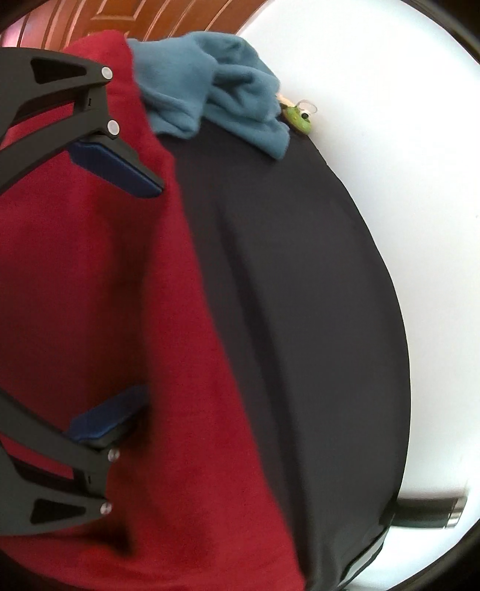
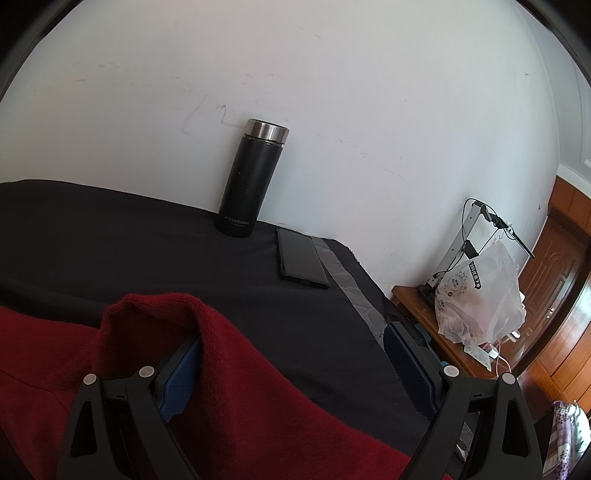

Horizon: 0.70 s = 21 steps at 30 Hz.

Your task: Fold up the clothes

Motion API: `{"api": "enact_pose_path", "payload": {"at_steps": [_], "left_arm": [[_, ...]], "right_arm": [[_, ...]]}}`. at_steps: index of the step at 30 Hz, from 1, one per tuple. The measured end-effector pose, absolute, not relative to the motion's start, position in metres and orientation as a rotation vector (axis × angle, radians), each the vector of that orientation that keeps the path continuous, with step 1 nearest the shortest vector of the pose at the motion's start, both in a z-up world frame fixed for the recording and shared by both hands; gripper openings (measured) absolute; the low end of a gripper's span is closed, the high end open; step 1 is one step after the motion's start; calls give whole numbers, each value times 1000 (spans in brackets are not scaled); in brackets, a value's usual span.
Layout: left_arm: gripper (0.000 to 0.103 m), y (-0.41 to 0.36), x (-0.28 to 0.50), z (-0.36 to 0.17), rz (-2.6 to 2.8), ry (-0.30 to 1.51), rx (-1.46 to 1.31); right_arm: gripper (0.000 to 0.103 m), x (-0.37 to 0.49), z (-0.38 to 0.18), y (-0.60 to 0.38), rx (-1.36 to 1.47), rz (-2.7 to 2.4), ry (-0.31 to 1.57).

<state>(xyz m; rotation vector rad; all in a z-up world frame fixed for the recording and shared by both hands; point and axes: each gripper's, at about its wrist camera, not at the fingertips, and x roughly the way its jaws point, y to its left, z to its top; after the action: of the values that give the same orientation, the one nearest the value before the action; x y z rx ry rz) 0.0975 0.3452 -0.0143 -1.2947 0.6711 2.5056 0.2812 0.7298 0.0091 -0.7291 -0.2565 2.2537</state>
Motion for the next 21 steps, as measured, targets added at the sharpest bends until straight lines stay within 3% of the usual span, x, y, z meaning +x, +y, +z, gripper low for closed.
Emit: {"api": "enact_pose_path", "payload": {"at_steps": [10,21], "left_arm": [[103,368,36,-15,2560,520,-1353],[103,343,44,-12,2532,407,-1352]], "right_arm": [[94,282,10,732,-724,2258,-234],[94,285,12,741,-710,2275,-154]]}}
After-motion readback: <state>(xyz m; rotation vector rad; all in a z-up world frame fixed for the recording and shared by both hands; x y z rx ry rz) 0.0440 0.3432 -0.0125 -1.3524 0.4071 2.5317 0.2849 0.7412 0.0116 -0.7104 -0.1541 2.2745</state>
